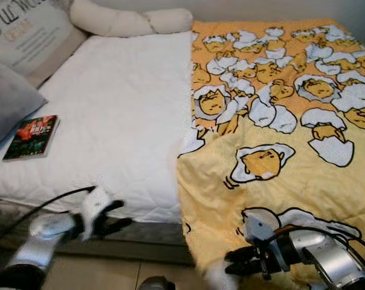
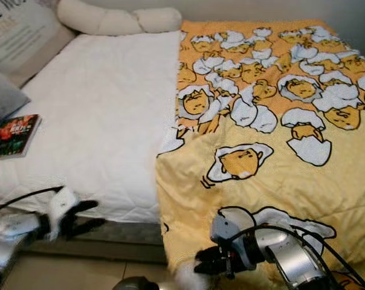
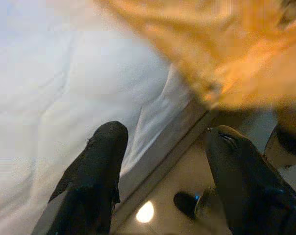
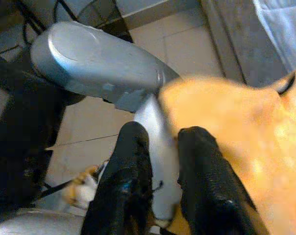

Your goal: Clean up the room

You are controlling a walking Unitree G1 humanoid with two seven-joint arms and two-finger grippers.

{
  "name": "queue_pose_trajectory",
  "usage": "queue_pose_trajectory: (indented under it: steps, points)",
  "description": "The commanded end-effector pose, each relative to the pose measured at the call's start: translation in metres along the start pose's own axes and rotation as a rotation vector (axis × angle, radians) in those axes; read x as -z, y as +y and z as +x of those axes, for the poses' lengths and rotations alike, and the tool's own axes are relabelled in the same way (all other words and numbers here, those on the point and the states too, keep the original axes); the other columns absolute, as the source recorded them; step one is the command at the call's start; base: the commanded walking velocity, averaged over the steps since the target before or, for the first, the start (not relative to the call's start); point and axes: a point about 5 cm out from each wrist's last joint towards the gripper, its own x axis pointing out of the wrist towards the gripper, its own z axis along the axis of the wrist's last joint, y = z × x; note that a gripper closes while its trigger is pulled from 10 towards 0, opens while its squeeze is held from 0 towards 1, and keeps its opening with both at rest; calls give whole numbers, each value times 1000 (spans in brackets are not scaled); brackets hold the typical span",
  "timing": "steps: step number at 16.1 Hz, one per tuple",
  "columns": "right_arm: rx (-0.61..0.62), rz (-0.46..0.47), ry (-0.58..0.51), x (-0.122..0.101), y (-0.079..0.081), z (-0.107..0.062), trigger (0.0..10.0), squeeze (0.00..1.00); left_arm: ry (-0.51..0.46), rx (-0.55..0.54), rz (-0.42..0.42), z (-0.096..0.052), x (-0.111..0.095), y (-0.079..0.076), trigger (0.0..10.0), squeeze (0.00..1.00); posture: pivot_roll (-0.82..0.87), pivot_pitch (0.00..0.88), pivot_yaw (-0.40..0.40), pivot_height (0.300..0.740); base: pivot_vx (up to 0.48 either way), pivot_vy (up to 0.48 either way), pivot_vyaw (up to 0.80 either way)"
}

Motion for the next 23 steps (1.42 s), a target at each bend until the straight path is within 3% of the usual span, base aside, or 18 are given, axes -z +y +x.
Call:
queue_pose_trajectory:
  steps: [1,3,4,6,7,9,10,13,14,15,16,23]
  points:
    - [-25,-24,-19,-10,0,0,10000,1000,-9,15,8,6,-7,-5,10000,0,99,0,87,740,0,0,0]
    - [-62,-31,-14,-14,2,0,10000,1000,-28,29,14,14,-16,-16,10000,0,101,0,81,740,0,0,0]
    - [-5,-44,-41,-18,-3,-1,10000,1000,-25,27,7,20,-18,-18,10000,0,100,0,77,740,0,0,0]
    - [153,-53,-107,-26,-16,0,10000,1000,-24,14,-9,48,-31,-22,10000,0,96,0,71,740,0,0,0]
    - [168,-52,-118,-27,-17,0,10000,1000,-25,10,-11,50,-33,-23,10000,0,95,0,69,740,0,0,0]
    - [428,-31,-225,-37,-35,-3,10000,1000,-99,-110,-63,71,-50,-19,10000,0,81,0,65,740,0,0,0]
    - [655,44,-316,-43,-50,-9,10000,1000,-160,-199,-110,81,-64,-14,10000,0,68,0,68,740,0,0,0]
    - [943,144,-423,-47,-62,-17,10000,1000,-194,-233,-83,83,-80,-23,10000,0,27,0,77,740,0,0,0]
    - [1059,191,-466,-46,-62,-19,10000,0,-233,-275,-82,69,-77,-26,10000,0,14,0,75,740,0,0,0]
    - [1103,210,-479,-45,-61,-20,10000,0,-247,-294,-86,63,-74,-26,10000,0,12,0,74,740,0,0,0]
    - [1191,259,-530,-44,-59,-24,10000,0,-327,-360,-78,32,-97,-32,10000,0,1,0,70,740,0,0,0]
    - [1322,302,-615,-49,-48,-30,10000,0,-287,-471,-133,18,-93,-39,10000,0,-29,0,65,740,0,326,0]
